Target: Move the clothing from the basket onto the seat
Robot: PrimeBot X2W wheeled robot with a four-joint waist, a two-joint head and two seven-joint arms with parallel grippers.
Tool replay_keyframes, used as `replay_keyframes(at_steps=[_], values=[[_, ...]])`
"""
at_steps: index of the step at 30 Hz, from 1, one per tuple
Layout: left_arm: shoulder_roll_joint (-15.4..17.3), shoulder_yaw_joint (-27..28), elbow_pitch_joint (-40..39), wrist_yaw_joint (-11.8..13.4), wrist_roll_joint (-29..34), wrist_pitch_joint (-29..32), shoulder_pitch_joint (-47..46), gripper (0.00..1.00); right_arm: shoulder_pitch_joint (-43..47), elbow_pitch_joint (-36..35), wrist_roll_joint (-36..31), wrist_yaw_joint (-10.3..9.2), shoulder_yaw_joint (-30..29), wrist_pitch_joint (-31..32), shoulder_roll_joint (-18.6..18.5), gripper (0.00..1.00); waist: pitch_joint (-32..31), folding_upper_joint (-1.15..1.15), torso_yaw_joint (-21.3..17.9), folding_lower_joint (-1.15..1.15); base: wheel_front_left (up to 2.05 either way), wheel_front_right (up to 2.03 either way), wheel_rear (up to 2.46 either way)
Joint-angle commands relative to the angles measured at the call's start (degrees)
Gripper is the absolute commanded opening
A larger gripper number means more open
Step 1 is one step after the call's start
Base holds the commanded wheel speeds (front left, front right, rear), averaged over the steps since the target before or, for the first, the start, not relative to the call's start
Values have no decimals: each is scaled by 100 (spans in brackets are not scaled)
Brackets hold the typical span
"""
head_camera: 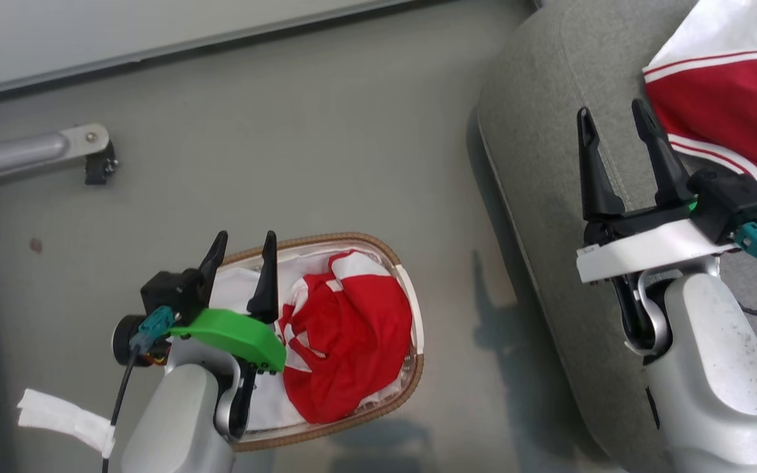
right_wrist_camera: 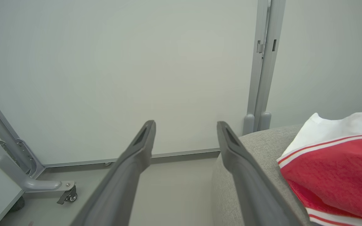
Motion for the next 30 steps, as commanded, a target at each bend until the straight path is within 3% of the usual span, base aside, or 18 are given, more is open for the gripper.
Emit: replay_keyframes(at_steps=[1, 16, 30], values=[[30, -68, 97, -21, -29, 3, -258, 100, -158, -84, 75, -8, 47, -14, -13, 100, 906, 0, -364, 0, 0, 0, 0], [512, -1269, 1605, -21, -690, 4, -1604, 100, -850, -900, 458, -7, 440, -14, -10, 100, 2275, 0, -877, 0, 0, 0, 0], [847, -2856, 2260, -22, -2181, 176, -2272, 100, -1034, -1472, 704, -8, 584, -14, -12, 100, 2972, 0, -1059, 0, 0, 0, 0]])
